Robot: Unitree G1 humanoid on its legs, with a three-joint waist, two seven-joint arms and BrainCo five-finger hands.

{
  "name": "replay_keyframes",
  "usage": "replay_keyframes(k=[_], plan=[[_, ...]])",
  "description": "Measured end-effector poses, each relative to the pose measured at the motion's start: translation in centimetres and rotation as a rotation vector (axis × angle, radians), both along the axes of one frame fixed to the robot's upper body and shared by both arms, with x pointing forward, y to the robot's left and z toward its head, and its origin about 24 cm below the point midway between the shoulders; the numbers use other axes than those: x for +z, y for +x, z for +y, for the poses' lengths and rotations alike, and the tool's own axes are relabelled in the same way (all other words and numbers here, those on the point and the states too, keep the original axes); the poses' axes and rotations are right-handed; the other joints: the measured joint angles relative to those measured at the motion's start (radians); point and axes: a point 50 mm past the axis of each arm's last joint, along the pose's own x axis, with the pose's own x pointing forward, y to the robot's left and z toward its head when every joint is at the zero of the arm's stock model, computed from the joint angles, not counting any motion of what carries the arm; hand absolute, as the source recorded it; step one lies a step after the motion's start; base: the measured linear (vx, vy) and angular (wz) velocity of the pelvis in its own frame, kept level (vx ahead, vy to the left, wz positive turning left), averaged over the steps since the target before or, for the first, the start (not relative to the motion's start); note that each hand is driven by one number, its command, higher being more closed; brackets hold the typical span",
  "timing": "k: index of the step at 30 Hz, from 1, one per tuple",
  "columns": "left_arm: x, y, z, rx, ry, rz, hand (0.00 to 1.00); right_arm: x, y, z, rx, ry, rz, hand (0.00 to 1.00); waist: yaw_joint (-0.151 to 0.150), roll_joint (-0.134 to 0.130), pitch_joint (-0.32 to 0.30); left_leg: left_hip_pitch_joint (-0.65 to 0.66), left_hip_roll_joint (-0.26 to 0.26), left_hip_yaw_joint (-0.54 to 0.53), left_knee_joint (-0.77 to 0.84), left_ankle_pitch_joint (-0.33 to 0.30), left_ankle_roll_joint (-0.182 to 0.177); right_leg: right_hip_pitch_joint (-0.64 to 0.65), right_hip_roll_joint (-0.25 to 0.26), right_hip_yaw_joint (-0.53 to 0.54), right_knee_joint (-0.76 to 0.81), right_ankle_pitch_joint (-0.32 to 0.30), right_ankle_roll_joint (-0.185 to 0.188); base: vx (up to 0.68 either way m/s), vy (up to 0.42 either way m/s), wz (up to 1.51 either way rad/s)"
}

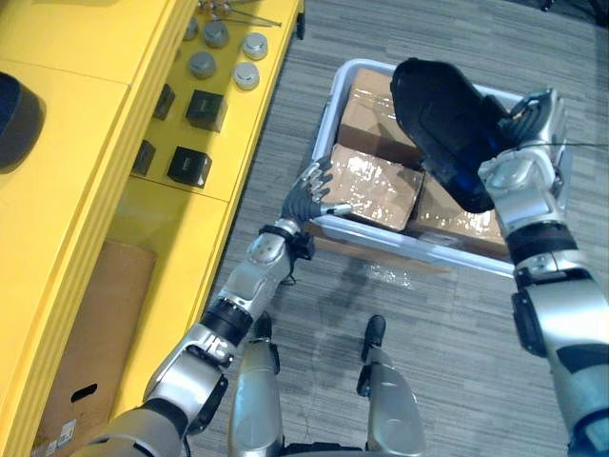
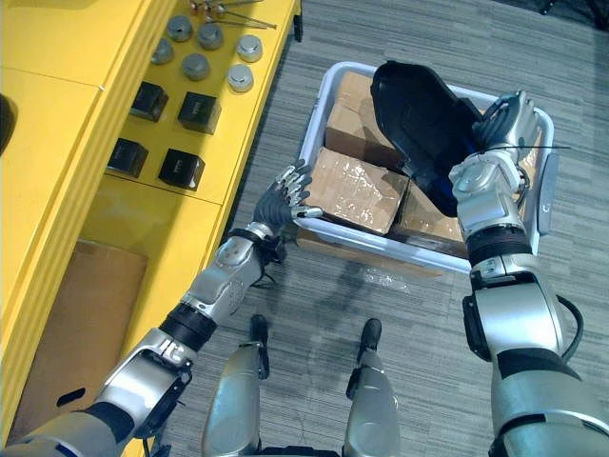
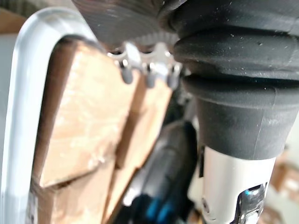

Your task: Walk over and take plastic housings, then place them on the shelf

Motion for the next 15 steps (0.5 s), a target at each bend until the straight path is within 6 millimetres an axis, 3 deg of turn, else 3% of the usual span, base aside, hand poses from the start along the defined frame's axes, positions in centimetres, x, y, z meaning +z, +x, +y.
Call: replay_keyframes(k=[4,9,12,15], plan=[[-0.9,0.7,0.0,0.042,-0.026,0.111,0.0,0.1,0.3,0.7,0.017,-0.013,0.002,1.0,-0.006,0.0,0.0,-0.004,0.0,0.004,0.01,-0.003,0.003,-0.004,0.0,0.007,0.001,0.002,0.001,0.0,0.007,-0.04],[-2.7,1.2,-0.7,0.036,-0.011,0.276,0.0,2.4,0.6,1.9,0.035,-0.009,-0.059,1.0,-0.009,0.001,0.0,-0.011,0.0,0.013,0.027,-0.013,0.008,-0.011,-0.002,0.014,0.001,0.003,0.001,-0.01,0.015,-0.05],[-2.5,1.7,-1.1,0.024,-0.009,0.329,0.0,4.1,0.7,2.6,0.047,-0.009,-0.113,1.0,-0.015,0.001,0.0,-0.025,0.0,0.023,0.033,-0.013,0.01,-0.029,-0.004,0.026,0.001,0.014,-0.001,-0.01,0.018,-0.08],[-1.9,2.2,-1.6,0.004,-0.042,0.378,0.0,4.4,0.9,3.4,0.074,-0.007,-0.127,1.0,-0.029,0.001,0.001,-0.024,0.0,0.031,0.032,-0.014,0.01,-0.034,-0.004,0.037,0.001,0.016,0.002,0.01,0.007,-0.08]])
